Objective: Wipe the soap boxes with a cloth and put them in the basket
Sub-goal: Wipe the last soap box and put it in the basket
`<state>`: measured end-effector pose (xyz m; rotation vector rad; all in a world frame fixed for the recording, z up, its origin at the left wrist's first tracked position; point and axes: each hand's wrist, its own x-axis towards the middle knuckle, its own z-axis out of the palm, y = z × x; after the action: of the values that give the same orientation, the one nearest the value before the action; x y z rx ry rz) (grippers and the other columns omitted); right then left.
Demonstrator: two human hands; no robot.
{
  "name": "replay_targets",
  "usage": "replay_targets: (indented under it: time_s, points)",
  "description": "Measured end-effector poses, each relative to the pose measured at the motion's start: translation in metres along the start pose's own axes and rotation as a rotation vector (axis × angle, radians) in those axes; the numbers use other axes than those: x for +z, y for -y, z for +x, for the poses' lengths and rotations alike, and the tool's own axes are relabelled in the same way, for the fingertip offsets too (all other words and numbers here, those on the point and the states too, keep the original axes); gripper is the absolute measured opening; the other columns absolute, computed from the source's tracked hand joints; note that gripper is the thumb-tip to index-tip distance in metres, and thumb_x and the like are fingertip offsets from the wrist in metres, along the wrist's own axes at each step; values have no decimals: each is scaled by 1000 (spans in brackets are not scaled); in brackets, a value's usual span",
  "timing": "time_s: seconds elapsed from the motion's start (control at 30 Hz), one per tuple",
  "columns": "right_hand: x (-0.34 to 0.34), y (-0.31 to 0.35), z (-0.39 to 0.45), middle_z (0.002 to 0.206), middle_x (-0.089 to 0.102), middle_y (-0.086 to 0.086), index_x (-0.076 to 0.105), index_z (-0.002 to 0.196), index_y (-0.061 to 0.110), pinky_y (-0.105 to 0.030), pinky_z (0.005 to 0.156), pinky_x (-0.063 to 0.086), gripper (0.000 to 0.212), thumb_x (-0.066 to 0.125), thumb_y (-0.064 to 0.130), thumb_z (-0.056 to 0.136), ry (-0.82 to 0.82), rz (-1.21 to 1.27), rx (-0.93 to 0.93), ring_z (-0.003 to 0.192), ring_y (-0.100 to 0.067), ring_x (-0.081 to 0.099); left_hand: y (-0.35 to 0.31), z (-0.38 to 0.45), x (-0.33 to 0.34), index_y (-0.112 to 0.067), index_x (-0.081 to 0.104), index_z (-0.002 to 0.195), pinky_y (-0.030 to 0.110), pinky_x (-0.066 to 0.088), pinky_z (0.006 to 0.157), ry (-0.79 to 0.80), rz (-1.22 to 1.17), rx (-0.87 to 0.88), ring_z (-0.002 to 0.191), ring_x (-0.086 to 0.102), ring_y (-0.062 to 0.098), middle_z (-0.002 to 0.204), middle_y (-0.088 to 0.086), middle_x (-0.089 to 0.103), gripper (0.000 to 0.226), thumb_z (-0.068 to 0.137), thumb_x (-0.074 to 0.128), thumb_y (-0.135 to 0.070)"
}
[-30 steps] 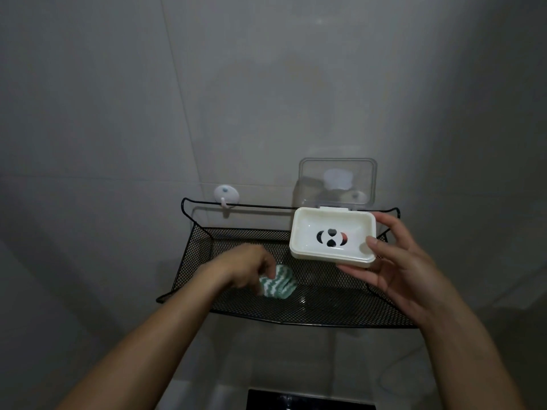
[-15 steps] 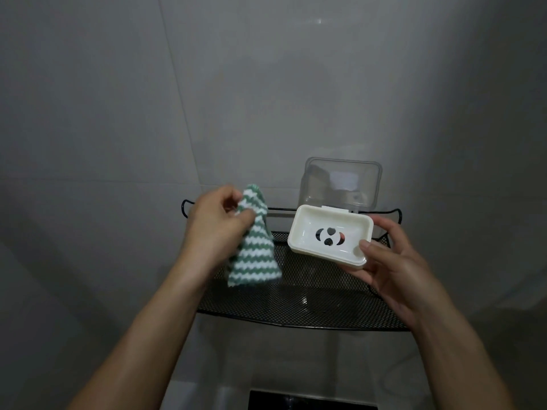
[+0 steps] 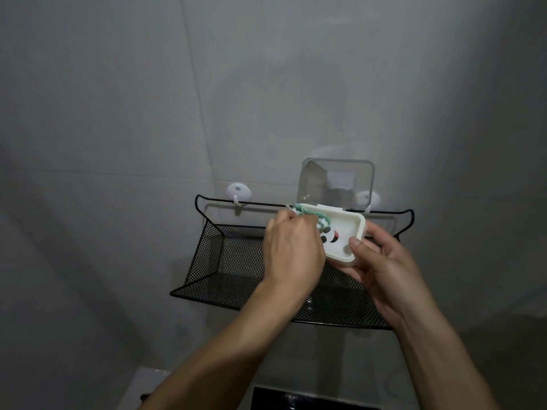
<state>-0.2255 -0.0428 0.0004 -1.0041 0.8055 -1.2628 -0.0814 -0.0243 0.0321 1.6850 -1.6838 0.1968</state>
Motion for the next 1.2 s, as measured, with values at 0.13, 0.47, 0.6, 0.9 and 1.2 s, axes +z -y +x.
replay_targets:
  time_s: [0.13, 0.47, 0.6, 0.9, 1.2]
  points:
    - [1, -2, 1, 105, 75, -16, 60, 128, 9, -31, 67, 60, 36, 56, -1, 94, 4, 27, 7, 89, -26, 75, -10, 0, -3, -16, 73, 111, 38, 45, 89, 72, -139, -63, 100, 63, 31, 103, 10, 74, 27, 94, 53, -17]
    - [1, -3, 4, 108, 75, -11, 57, 132, 8, -27, 70, 59, 32, 49, 5, 101, 33, 106, 51, 95, -19, 72, -30, -3, -3, -16, 68, 123, 32, 47, 101, 202, -499, -118, 116, 63, 20, 120, 3, 71, 32, 95, 54, -19]
    - [-1, -1, 3, 85, 76, -8, 58, 126, 2, -21, 52, 55, 29, 38, 5, 106, -10, 200, 62, 67, -11, 72, -29, -8, -4, -18, 70, 123, 29, 47, 101, 230, -517, -42, 115, 63, 15, 119, 0, 72, 30, 97, 55, -23]
    - [-10, 12, 2, 109, 72, -22, 62, 123, 2, -37, 75, 63, 29, 48, 15, 101, -15, 177, 110, 86, -25, 74, -8, -13, -5, -12, 79, 90, 37, 54, 81, 226, -413, 281, 89, 70, 22, 92, 3, 77, 13, 83, 69, -14]
    - [-5, 12, 0, 96, 74, -27, 64, 107, -3, -48, 66, 62, 20, 49, 8, 100, -82, 72, 138, 76, -32, 75, 30, -4, -19, -15, 74, 95, 39, 49, 88, 322, -90, 458, 97, 65, 23, 99, 1, 74, 18, 84, 60, -19]
